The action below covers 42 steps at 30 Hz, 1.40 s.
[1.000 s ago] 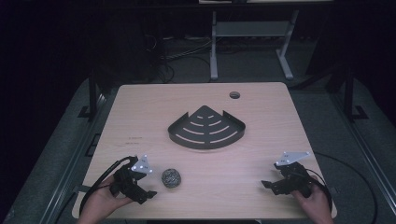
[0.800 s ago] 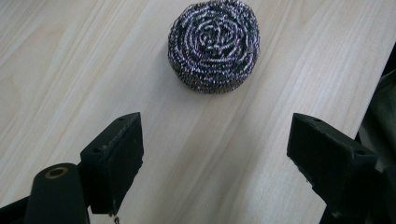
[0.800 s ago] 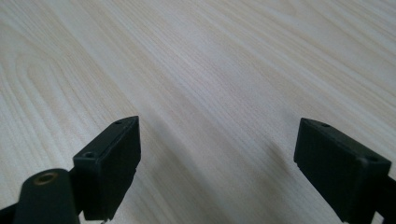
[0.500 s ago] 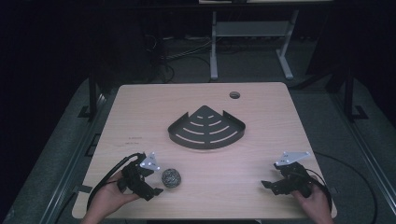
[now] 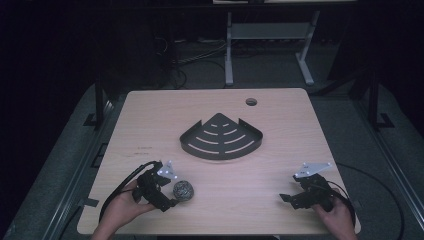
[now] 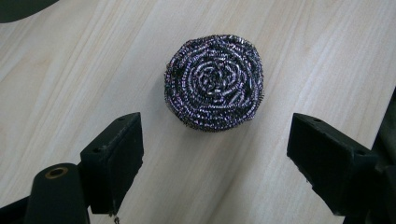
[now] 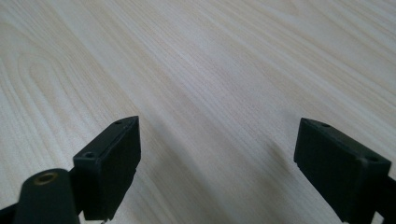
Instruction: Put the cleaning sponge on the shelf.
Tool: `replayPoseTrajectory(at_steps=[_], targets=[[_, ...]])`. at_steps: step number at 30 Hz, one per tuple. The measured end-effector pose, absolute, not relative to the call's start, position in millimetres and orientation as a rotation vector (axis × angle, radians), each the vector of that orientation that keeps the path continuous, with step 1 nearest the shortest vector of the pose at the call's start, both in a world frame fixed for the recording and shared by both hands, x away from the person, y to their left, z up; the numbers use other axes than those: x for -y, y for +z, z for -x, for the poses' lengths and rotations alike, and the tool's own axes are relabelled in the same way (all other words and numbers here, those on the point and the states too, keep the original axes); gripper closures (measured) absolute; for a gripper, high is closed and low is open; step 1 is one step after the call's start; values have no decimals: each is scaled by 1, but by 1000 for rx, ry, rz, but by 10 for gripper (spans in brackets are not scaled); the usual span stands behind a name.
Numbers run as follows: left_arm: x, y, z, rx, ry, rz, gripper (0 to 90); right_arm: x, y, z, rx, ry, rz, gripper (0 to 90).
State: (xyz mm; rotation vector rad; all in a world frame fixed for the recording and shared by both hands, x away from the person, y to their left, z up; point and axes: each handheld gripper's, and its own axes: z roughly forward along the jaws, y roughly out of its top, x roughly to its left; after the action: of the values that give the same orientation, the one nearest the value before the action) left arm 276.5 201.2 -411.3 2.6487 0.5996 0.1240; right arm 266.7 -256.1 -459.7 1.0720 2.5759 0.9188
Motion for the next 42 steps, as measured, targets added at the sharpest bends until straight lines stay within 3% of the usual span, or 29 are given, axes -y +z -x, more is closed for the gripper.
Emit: replayPoseTrajectory(at_steps=[42], targets=[[-175, -427, -293, -573, 69, -2703, 201, 254, -461, -267, -2593, 923, -1053, 144]])
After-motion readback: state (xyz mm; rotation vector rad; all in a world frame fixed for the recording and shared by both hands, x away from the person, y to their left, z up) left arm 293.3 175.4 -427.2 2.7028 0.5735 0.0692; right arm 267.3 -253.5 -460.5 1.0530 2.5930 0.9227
